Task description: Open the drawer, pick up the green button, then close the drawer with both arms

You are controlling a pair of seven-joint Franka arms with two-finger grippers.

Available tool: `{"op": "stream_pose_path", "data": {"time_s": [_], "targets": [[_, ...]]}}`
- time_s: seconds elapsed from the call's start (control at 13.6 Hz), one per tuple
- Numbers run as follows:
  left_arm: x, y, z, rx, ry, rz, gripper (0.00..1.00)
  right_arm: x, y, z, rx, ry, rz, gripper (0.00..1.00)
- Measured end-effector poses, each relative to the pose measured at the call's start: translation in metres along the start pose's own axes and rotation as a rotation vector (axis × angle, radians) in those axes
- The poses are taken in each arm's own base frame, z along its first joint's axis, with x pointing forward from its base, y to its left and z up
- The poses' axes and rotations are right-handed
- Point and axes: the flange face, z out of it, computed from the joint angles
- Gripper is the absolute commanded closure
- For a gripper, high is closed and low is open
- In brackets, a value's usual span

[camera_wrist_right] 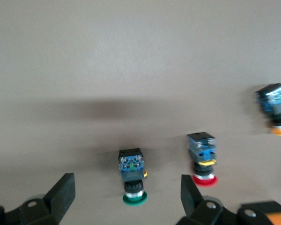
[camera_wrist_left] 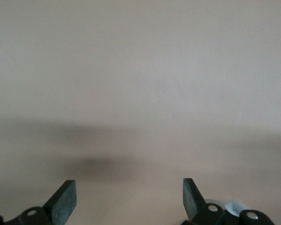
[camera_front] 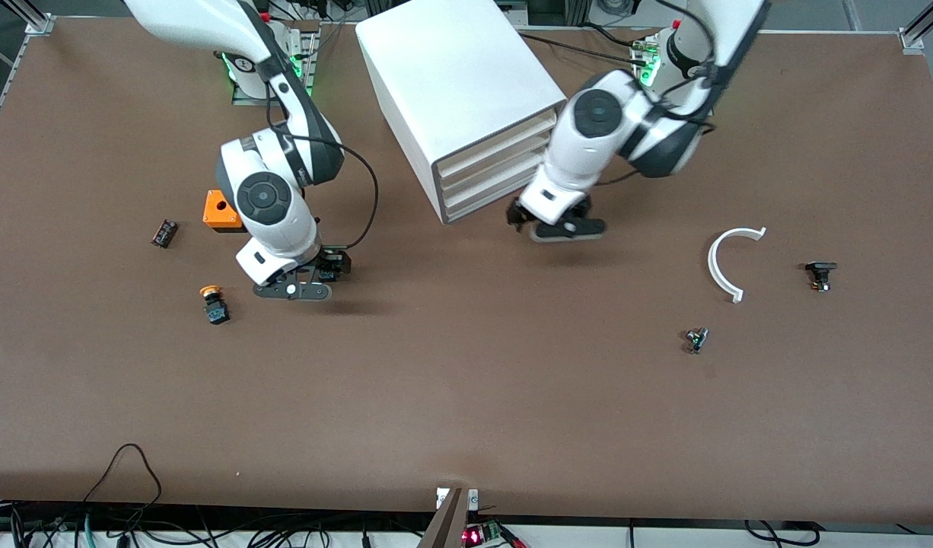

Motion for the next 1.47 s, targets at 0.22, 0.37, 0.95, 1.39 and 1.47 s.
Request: {"op": "stream_pose_path", "data": {"time_s": [0.22, 0.37, 0.95, 1.39, 1.47], "targets": [[0.057, -0.072, -0.055, 0.039, 0.050, 0.117, 0.00, 0.022, 0.017, -0.072, -0.016, -0.001, 0.043, 0.00], [0.081, -0.111, -0.099, 0.085, 0.024, 0.199, 0.00, 0.037, 0.042, -0.112, -0.026, 0.010, 0.093, 0.00], [0.101, -0.287, -0.261, 0.170, -0.059, 0.428, 0.00, 0.041, 0.265, -0.211, 0.035, 0.049, 0.229, 0.00], [0.094, -0.290, -0.270, 0.168, -0.087, 0.446, 0.00, 0.006, 0.321, -0.229, 0.027, -0.038, 0.046, 0.00], [0.094, -0.287, -0.272, 0.168, -0.088, 0.450, 0.00, 0.001, 0.321, -0.234, 0.028, -0.034, 0.037, 0.00]]}}
